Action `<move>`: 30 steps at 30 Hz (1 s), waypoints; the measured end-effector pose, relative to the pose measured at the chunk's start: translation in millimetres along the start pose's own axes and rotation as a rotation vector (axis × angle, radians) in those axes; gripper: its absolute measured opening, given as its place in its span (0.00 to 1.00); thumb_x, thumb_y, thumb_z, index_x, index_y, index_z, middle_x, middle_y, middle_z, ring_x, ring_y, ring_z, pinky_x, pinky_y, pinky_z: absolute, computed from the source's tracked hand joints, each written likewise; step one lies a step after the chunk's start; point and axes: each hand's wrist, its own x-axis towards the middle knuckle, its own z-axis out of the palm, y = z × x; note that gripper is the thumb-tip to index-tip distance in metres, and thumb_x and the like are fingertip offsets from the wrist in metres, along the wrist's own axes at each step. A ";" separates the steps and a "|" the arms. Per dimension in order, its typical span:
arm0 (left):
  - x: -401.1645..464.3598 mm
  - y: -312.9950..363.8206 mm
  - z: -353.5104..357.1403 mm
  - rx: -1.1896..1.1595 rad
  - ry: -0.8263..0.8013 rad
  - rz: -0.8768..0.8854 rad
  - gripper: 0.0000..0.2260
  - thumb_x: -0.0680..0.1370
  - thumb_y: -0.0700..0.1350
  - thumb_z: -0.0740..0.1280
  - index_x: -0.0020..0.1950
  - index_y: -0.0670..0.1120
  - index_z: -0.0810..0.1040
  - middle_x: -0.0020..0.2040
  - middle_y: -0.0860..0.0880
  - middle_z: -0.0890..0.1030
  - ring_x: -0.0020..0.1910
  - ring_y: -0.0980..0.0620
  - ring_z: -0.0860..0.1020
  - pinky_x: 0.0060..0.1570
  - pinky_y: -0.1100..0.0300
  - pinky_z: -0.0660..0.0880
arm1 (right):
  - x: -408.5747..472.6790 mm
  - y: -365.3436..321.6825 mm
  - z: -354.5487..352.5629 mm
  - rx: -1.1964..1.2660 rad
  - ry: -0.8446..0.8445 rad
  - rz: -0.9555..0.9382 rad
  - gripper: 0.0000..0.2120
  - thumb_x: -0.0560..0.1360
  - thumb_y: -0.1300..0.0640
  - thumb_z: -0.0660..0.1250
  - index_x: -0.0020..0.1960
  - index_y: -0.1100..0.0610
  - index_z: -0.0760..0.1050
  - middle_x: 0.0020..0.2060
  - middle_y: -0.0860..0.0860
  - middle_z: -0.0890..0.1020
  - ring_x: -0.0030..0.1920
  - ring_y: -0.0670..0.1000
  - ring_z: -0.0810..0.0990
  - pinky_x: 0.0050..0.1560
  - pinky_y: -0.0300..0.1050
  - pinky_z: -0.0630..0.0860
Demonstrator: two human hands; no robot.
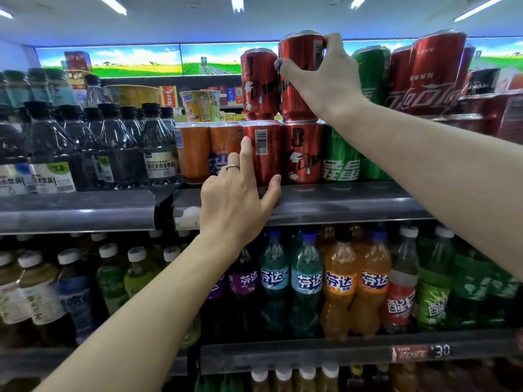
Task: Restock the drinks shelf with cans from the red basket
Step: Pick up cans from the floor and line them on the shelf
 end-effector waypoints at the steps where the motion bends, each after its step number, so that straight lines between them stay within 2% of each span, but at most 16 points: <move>1: -0.1 0.2 -0.4 -0.002 0.003 0.000 0.35 0.82 0.64 0.53 0.80 0.39 0.62 0.55 0.42 0.82 0.36 0.44 0.80 0.31 0.56 0.62 | -0.1 -0.2 0.0 -0.002 -0.007 0.003 0.35 0.71 0.33 0.71 0.67 0.54 0.67 0.54 0.51 0.78 0.51 0.52 0.80 0.56 0.51 0.81; 6: -0.3 0.7 -1.6 -0.014 0.000 -0.004 0.35 0.82 0.64 0.53 0.80 0.39 0.61 0.56 0.42 0.81 0.38 0.44 0.80 0.32 0.56 0.62 | -3.0 3.3 -5.2 -0.019 -0.084 0.054 0.40 0.72 0.34 0.73 0.72 0.58 0.63 0.53 0.50 0.75 0.53 0.51 0.77 0.55 0.46 0.77; 8: -0.4 1.1 -1.9 -0.013 -0.005 -0.004 0.35 0.82 0.63 0.53 0.80 0.39 0.62 0.55 0.42 0.82 0.38 0.43 0.81 0.32 0.56 0.61 | -4.1 4.8 -6.0 -0.008 -0.106 0.084 0.40 0.72 0.34 0.72 0.71 0.58 0.64 0.50 0.49 0.76 0.52 0.51 0.78 0.55 0.48 0.79; 12: -0.5 1.2 -1.1 -0.028 -0.005 0.006 0.35 0.82 0.63 0.53 0.80 0.38 0.63 0.56 0.41 0.82 0.42 0.42 0.82 0.33 0.55 0.64 | -5.6 5.2 -4.8 -0.026 -0.107 0.081 0.37 0.74 0.34 0.70 0.71 0.58 0.65 0.53 0.51 0.78 0.51 0.52 0.80 0.56 0.52 0.81; 17: -0.7 1.0 -1.5 -0.030 -0.002 0.007 0.35 0.82 0.63 0.53 0.80 0.38 0.63 0.56 0.41 0.82 0.43 0.43 0.82 0.33 0.55 0.63 | -6.4 6.8 -5.6 -0.015 -0.115 0.100 0.36 0.74 0.34 0.70 0.70 0.57 0.66 0.55 0.51 0.78 0.53 0.52 0.79 0.54 0.48 0.79; 23: -0.8 0.7 -0.5 -0.024 0.012 0.001 0.35 0.82 0.63 0.53 0.81 0.39 0.61 0.57 0.43 0.81 0.44 0.43 0.82 0.34 0.55 0.63 | -6.8 7.8 -6.0 -0.028 -0.127 0.090 0.38 0.73 0.33 0.70 0.71 0.58 0.65 0.56 0.53 0.78 0.53 0.53 0.80 0.57 0.52 0.80; 30: -1.2 1.2 -1.0 -0.013 0.015 0.000 0.35 0.83 0.63 0.53 0.81 0.40 0.60 0.60 0.43 0.80 0.47 0.43 0.82 0.36 0.54 0.63 | -7.1 5.4 -6.8 0.021 -0.151 0.116 0.37 0.71 0.33 0.72 0.69 0.56 0.67 0.54 0.50 0.78 0.53 0.51 0.79 0.58 0.50 0.79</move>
